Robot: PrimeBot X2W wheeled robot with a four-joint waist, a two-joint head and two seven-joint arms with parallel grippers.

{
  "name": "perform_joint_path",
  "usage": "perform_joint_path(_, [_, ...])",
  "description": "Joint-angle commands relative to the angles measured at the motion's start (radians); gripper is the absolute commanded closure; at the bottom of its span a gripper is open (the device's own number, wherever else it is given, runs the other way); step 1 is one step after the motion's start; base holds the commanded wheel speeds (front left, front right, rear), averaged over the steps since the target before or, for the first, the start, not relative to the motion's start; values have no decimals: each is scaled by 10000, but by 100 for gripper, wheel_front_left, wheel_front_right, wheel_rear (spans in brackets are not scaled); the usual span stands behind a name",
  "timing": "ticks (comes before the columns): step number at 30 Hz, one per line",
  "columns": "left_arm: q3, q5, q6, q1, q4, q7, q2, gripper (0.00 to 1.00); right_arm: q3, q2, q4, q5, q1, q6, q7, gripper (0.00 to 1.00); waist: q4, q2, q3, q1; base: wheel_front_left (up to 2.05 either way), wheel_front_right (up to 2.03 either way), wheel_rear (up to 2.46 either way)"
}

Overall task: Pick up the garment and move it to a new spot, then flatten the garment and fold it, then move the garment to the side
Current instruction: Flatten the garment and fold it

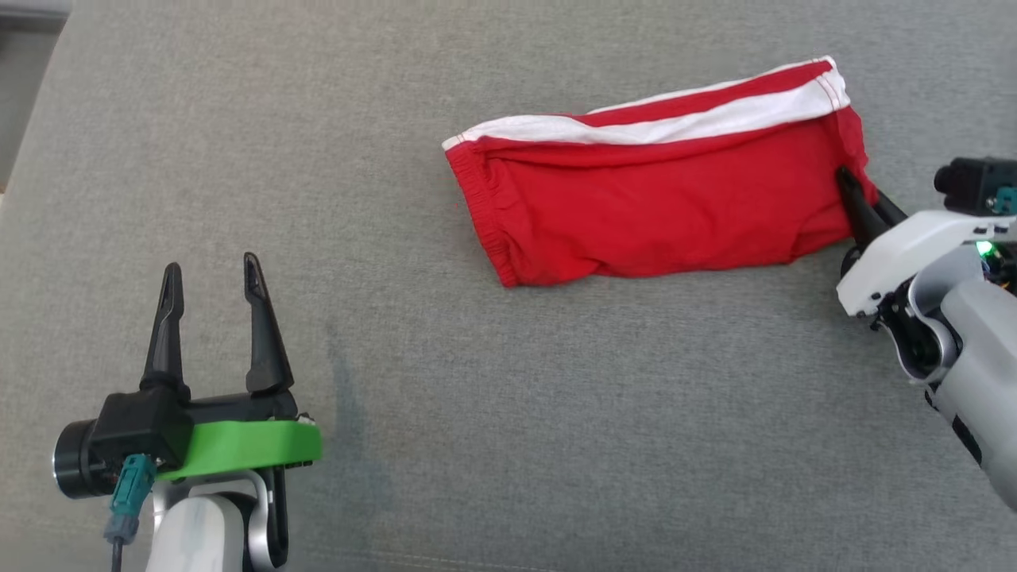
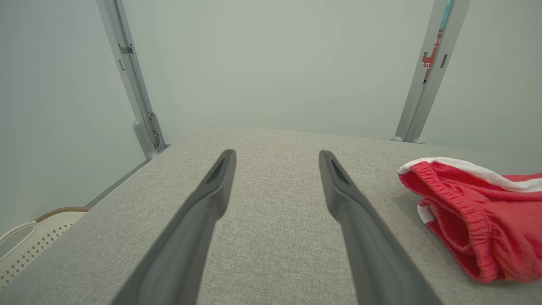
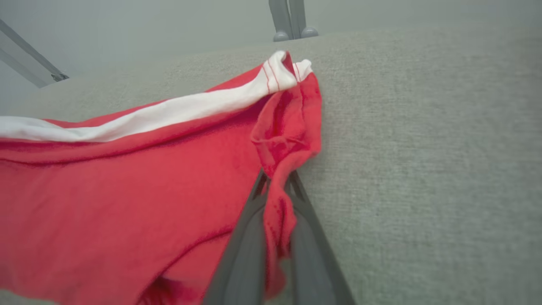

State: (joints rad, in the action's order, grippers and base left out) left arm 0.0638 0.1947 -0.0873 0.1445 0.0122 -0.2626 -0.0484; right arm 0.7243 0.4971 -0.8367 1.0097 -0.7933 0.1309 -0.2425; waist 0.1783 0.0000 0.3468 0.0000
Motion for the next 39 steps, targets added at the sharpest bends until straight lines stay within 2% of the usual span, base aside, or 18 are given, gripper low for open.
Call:
perform_joint_path(1, [-102, -93, 69, -219, 25, -26, -44, 0, -84, 105, 144, 144, 387, -5, -98, 100, -758, 0, -619, 0, 0, 0, 0])
perform_joint_path(8, [-610, -436, 373, -527, 111, -27, -44, 0, -1146, 438, 741, 581, 1861, -5, -221, 100, -1576, 0, -1045, 0, 0, 0, 0])
perform_joint_path(16, [-726, -497, 443, -596, 103, -27, -44, 0, -2298, 348, 883, 290, 2582, -3, -227, 100, -1738, 0, -1107, 0, 0, 0, 0])
perform_joint_path(22, [-703, -513, 499, -589, 177, -27, -45, 0, -2569, 13, 1319, -191, 2346, -3, -227, 100, -1682, 0, -1153, 0, 0, 0, 0])
perform_joint_path(30, [-624, -372, 498, -633, 217, -27, -44, 0, -2612, -501, 2814, -1018, 2073, -3, -225, 100, -1447, 0, -1334, 0, 0, 0, 0])
perform_joint_path(39, [-318, -161, 440, -461, 233, -27, -46, 0, -2094, -1605, 3812, -1672, 1687, -3, 409, 100, -824, 0, -1298, 0, 0, 0, 0])
